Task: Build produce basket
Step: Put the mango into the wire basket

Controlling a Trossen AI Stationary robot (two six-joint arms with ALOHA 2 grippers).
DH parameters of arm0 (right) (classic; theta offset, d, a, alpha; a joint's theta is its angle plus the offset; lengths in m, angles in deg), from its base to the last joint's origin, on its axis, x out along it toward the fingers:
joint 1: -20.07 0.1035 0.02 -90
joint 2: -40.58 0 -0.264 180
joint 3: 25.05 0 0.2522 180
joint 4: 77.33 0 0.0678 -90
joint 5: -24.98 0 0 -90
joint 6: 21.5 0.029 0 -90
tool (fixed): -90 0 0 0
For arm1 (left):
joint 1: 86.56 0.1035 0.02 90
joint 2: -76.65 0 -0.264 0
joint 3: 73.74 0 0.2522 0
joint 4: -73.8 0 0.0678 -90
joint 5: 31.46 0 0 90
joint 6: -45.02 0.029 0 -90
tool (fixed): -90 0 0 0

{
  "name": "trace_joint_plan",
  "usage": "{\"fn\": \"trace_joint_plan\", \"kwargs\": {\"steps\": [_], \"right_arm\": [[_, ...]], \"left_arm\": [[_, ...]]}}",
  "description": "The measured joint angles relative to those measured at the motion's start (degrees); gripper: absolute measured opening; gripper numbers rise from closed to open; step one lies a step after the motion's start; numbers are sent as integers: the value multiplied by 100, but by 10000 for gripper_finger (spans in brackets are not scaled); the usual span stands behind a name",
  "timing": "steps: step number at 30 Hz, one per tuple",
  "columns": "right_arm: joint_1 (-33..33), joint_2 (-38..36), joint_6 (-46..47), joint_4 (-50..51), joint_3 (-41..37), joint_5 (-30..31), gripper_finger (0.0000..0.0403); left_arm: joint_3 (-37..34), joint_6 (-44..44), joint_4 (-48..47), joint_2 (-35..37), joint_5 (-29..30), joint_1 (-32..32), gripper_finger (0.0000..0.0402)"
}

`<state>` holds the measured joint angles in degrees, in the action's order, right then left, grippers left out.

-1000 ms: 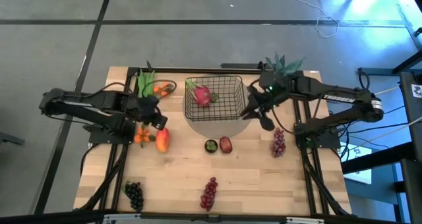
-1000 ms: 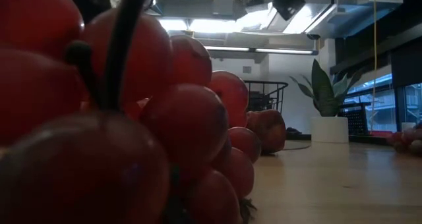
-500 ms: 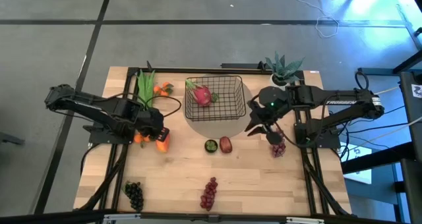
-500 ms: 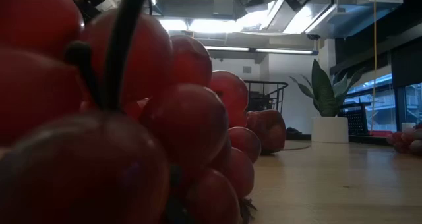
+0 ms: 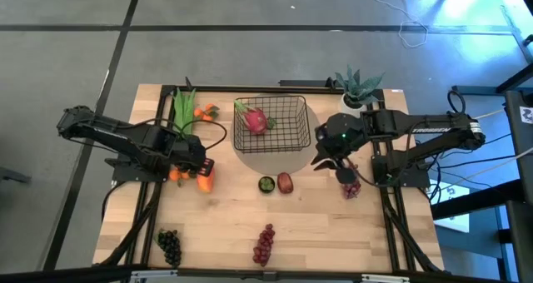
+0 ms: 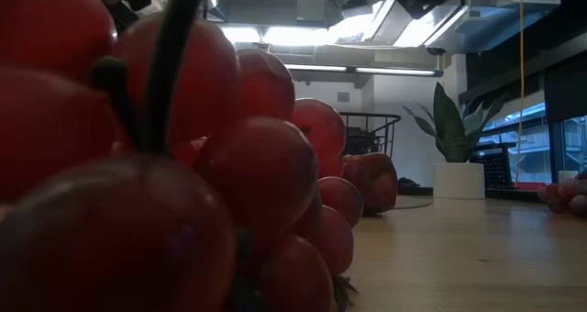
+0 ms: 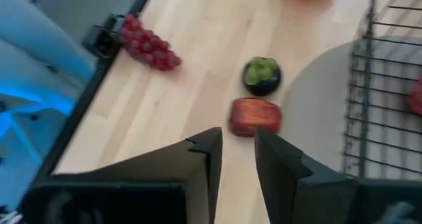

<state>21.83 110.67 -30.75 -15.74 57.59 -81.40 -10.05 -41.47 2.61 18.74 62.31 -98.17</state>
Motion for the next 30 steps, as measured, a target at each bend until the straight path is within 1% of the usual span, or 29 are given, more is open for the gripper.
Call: {"fn": "trace_joint_plan", "kwargs": {"steps": [4, 6, 13, 30], "right_arm": [[-2, 2, 25, -50, 0, 502, 81], [-4, 2, 4, -49, 0, 622, 81], [-4, 2, 6, -48, 0, 625, 81], [-4, 4, 2, -46, 0, 627, 81]], "left_arm": [[0, -197, 4, 0, 0, 0, 30], [0, -194, 4, 0, 0, 0, 30], [0, -335, 9, 0, 0, 0, 30], [0, -338, 11, 0, -8, 0, 30]]}}
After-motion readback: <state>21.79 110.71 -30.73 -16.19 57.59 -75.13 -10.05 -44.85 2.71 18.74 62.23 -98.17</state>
